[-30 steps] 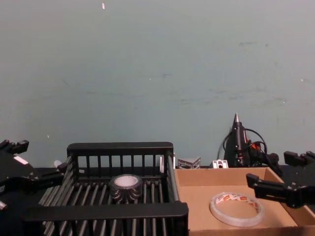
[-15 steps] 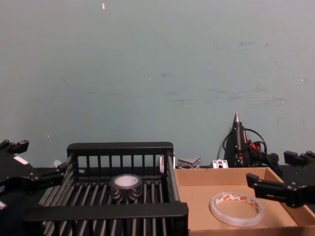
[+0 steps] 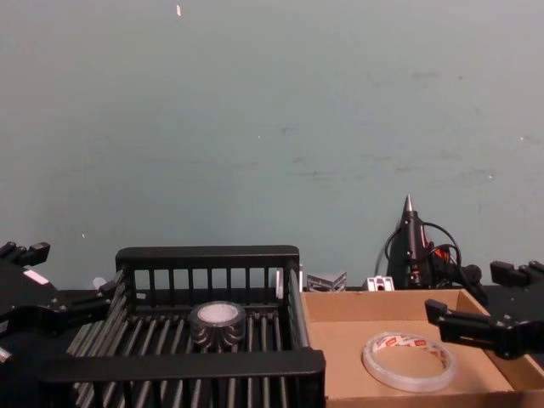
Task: Pick up the white tape and place it into the black box , Pick up the silver tape and place it into the brown box.
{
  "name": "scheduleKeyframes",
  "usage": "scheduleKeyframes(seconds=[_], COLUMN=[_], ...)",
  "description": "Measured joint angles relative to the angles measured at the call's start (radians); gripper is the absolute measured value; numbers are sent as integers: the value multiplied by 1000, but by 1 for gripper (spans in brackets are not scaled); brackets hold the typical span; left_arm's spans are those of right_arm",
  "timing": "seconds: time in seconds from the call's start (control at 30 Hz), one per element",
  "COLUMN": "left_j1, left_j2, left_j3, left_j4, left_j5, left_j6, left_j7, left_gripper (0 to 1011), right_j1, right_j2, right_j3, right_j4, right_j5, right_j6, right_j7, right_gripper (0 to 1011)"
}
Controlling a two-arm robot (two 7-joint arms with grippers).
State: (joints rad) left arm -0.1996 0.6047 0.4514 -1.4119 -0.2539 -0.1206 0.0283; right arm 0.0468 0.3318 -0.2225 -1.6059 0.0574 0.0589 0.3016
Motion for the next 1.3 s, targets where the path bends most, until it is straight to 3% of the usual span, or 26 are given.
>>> scheduleKeyframes(seconds=[1.3], left_j1=[0], left_j2=[0], left_j3=[0], left_j4=[0], left_j5=[0], left_j6=[0], left_j7=[0], left_gripper=[1001], right_j1=[0], right_j2=[0], right_j3=[0], right_j4=[0], right_j5=[0], right_j6=[0], right_j7=[0], right_gripper=[1000])
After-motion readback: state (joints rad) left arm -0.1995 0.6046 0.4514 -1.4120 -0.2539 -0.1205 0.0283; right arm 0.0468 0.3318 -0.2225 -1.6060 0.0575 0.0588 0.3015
